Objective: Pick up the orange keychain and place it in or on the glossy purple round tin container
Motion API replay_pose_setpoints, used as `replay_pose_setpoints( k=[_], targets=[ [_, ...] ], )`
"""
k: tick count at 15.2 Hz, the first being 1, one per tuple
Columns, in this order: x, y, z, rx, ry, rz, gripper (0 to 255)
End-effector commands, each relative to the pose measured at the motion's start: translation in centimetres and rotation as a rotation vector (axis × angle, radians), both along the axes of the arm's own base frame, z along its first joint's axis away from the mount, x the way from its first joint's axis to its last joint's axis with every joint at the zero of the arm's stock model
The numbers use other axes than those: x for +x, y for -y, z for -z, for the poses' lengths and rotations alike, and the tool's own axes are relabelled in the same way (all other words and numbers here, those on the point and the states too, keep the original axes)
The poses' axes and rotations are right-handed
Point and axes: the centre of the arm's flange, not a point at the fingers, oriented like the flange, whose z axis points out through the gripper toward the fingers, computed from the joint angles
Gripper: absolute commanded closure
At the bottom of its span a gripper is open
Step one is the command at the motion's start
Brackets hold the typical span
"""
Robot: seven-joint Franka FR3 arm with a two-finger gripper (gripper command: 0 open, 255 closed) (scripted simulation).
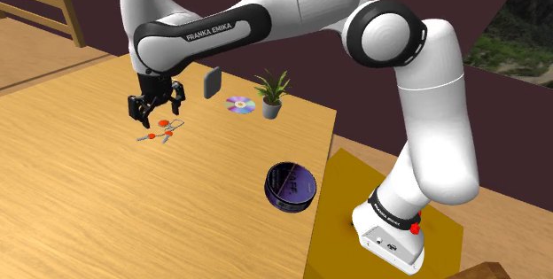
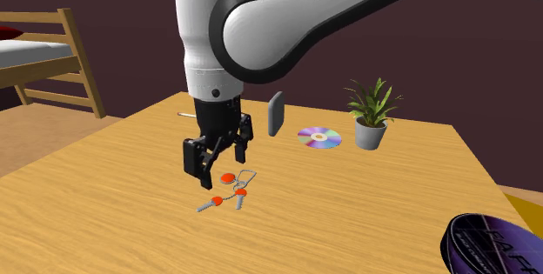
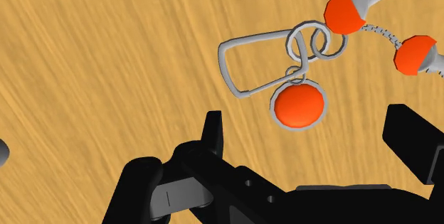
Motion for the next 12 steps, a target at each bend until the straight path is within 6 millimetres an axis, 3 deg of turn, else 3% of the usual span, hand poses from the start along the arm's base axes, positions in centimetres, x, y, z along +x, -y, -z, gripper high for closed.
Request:
replay_pose_setpoints(
  k=[1,7,8,12],
  targets=[
    [0.06,0.03,0.37,0.0,0.001,0.0,0],
    [0.06,0.03,0.36,0.0,0.001,0.0,0],
    [0.06,0.03,0.36,0.0,0.001,0.0,255],
    [-0.15,0.11,0.29,0.0,0.001,0.0,255]
  ],
)
